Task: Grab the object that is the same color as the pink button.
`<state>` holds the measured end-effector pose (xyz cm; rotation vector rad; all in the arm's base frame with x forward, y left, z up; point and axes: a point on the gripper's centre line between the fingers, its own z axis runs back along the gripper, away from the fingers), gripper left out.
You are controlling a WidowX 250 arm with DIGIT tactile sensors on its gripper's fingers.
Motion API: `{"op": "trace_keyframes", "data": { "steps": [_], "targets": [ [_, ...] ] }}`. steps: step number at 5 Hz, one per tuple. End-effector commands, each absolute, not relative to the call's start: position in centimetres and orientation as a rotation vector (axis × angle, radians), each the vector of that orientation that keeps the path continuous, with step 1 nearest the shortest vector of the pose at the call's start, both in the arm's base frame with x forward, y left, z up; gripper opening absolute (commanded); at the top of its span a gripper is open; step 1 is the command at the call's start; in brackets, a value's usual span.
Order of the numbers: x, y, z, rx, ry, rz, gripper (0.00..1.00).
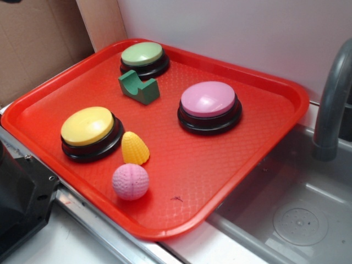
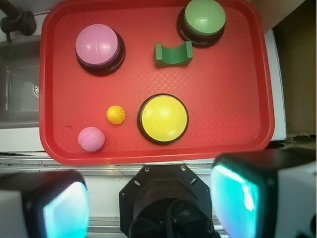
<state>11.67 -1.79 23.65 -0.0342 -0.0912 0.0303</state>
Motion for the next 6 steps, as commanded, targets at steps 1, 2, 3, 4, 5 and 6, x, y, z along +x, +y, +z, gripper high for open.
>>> {"op": "trace_keyframes", "data": {
  "steps": [1,2,3,4,5,6],
  "targets": [
    [11.7,-1.8,23.6,-0.034,-0.091,0.030,1.00],
    [12.7,-6.8,18.8,0.010,0.066,-0.016,1.00],
    [11.8,-11.8,15.5,-0.053,0.053,0.135,1.00],
    [11.3,-15.9,12.9,-0.078,0.066,0.200,1.00],
    [11.1,-13.6,11.6,-0.076,-0.002,0.219,1.00],
    [11.1,-13.6,11.6,-0.076,-0.002,0.219,1.00]
  ]
}}
